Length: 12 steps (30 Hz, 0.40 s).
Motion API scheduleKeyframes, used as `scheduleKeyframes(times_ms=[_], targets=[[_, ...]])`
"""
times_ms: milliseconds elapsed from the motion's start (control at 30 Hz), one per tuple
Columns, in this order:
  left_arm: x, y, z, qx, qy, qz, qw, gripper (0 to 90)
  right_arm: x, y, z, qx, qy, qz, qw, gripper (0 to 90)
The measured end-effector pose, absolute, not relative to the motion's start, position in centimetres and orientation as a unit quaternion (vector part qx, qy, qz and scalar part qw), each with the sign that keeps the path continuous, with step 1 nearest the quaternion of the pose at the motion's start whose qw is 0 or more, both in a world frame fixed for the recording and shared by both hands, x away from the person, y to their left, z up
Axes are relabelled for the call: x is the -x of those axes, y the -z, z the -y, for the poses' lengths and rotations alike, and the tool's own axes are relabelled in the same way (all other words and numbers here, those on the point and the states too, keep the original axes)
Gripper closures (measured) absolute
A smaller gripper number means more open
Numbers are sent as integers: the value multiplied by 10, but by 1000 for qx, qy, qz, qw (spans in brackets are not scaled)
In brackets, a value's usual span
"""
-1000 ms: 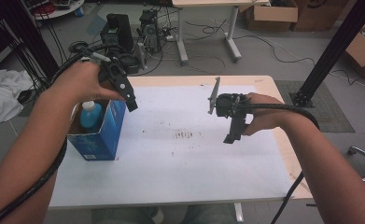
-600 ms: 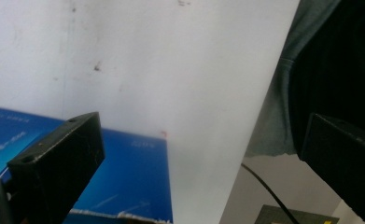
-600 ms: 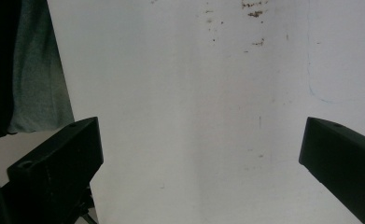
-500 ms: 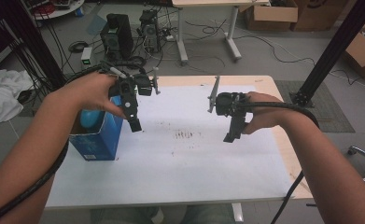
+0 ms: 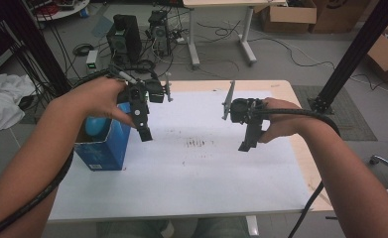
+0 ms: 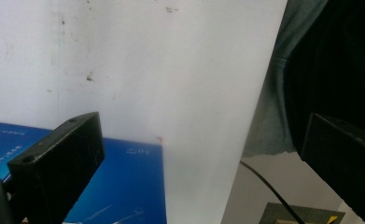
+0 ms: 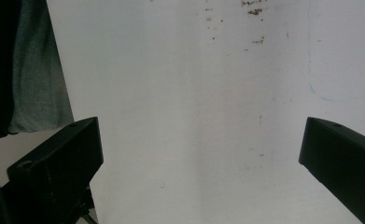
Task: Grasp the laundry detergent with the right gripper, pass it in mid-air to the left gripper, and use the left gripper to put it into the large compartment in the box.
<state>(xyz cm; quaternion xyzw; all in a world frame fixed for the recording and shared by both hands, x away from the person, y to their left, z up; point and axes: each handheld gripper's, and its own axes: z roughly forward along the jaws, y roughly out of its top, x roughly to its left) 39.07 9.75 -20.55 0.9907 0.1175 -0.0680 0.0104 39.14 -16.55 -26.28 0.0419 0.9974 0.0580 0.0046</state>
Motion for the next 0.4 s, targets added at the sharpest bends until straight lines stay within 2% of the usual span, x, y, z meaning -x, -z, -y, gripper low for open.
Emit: scheduleKeyframes(times_ms=[400], targets=[[-390,206,-98,-991,70,-112,18,1,-393,264,162,-39,-55,-998,3,0]])
